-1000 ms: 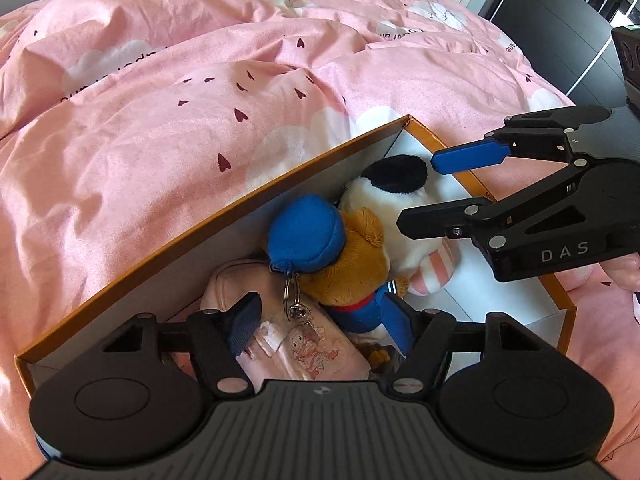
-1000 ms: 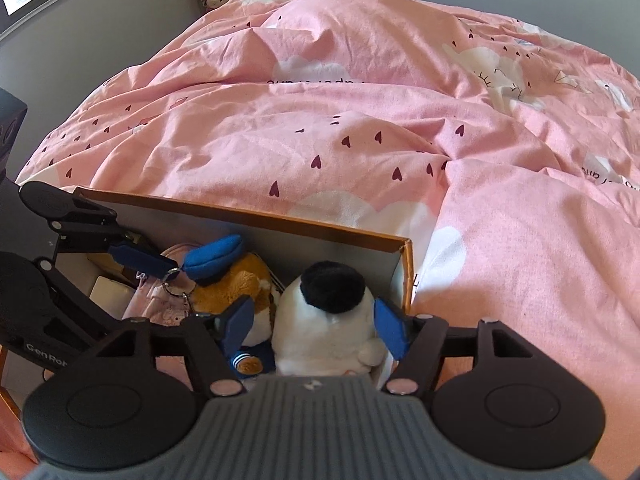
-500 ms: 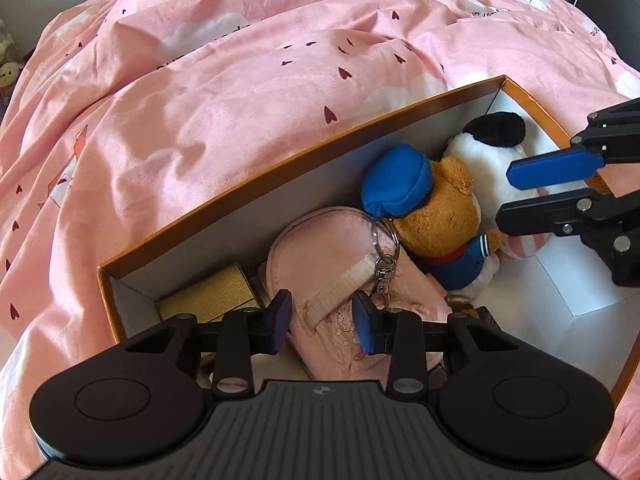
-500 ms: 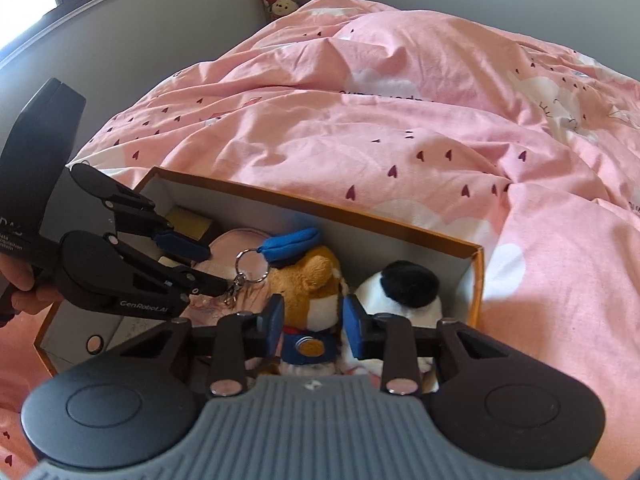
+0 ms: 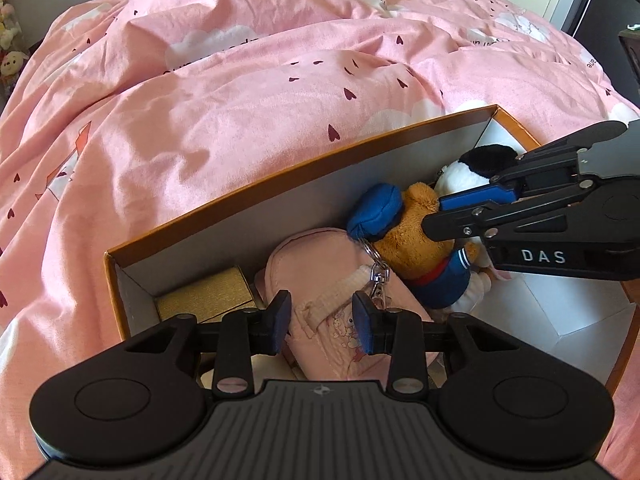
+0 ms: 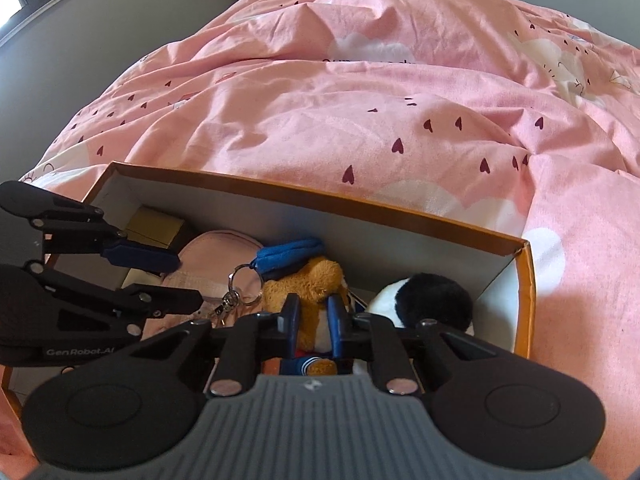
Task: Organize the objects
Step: 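Lower both plush toys into the box beside the pink pouch and open both tools, then move both tools to the tape measure and knitted fruit beside the box, then grasp the yellow tape measure with the left tool while the right tool grasps the orange knitted fruit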
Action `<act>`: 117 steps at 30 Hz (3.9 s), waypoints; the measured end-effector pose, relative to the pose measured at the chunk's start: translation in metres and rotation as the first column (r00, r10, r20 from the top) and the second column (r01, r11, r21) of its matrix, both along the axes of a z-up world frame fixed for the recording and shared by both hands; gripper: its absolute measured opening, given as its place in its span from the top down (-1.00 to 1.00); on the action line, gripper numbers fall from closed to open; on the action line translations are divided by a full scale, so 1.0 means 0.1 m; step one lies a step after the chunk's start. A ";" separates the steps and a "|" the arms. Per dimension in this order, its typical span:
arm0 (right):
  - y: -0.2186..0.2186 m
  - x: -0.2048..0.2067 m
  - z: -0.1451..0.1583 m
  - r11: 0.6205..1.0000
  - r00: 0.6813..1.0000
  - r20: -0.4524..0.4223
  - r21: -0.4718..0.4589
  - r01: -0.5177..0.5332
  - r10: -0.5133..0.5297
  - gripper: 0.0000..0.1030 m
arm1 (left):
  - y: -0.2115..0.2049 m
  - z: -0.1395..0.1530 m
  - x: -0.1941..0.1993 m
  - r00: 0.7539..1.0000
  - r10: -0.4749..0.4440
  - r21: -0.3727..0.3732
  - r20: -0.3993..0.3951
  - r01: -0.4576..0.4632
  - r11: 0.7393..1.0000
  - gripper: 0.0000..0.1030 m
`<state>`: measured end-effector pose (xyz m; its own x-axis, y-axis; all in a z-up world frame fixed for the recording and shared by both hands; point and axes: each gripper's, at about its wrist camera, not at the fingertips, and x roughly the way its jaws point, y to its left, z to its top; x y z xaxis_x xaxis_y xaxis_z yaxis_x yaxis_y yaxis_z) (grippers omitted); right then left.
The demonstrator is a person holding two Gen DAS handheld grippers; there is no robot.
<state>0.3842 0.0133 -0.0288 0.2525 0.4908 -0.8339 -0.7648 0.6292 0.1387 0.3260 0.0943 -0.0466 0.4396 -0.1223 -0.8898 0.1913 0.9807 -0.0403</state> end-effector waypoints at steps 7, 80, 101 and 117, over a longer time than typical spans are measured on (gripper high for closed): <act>0.02 0.08 -0.04 1.000 1.000 -0.020 -0.010 0.020 -0.020 0.68 | -0.04 0.02 0.00 1.000 0.010 0.003 0.014 -0.010 1.000 0.14; -2.10 -1.23 -0.32 0.966 0.964 -0.059 -0.039 0.257 -0.259 0.18 | -1.64 -0.66 -1.35 0.980 -0.198 -0.120 0.018 0.199 0.973 -0.48; -2.05 -1.14 -0.55 0.965 0.958 -0.110 -0.045 0.260 -0.263 0.18 | -1.70 -0.78 -1.48 1.000 0.008 -0.135 0.003 -0.007 0.991 -0.64; -2.03 -1.14 -0.55 0.964 0.959 -0.104 -0.041 0.261 -0.264 0.18 | -1.73 -0.78 -1.66 0.998 0.004 -0.119 0.058 0.003 0.993 -0.43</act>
<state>0.2704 -0.1898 -0.0841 0.2776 0.3967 -0.8750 -0.5533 0.8105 0.1919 0.1604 -0.0790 -0.1248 0.4902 -0.2252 -0.8420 0.1961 0.9698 -0.1452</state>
